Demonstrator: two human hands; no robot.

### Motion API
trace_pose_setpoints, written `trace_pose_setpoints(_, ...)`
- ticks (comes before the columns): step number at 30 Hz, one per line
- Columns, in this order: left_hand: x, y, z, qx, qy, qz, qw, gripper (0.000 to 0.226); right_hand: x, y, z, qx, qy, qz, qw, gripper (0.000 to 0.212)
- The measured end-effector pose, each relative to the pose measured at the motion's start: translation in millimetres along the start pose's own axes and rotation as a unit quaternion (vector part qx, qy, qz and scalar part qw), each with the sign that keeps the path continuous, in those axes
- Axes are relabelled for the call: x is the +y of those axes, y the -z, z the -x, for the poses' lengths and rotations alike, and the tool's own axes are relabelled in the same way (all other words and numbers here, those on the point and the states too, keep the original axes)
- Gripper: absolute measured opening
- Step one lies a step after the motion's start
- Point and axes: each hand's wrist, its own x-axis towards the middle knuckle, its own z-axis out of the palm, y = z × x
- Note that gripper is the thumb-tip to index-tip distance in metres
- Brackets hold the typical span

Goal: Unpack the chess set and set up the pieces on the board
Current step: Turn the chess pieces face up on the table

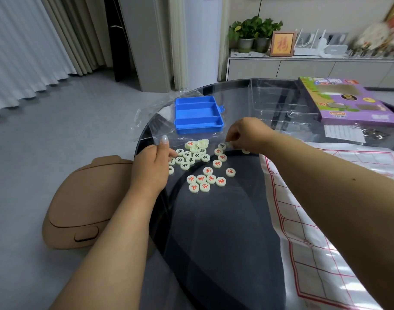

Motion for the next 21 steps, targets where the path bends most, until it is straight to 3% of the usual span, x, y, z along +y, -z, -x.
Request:
trace_pose_setpoints(13, -1, -1, 2, 0.002, -0.008, -0.005, 1.000, 0.057, 0, 4, 1, 0.017, -0.059, -0.078, 0.995, 0.031)
trace_pose_setpoints(18, -1, 0, 1, -0.003, 0.003, -0.004, 1.000, 0.051, -4, 6, 5, -0.003, -0.015, -0.032, 0.999, 0.034)
trace_pose_setpoints(21, -2, 2, 0, -0.013, 0.014, 0.011, 1.000, 0.034, -9, 5, 7, -0.020, 0.011, -0.017, 1.000, 0.032)
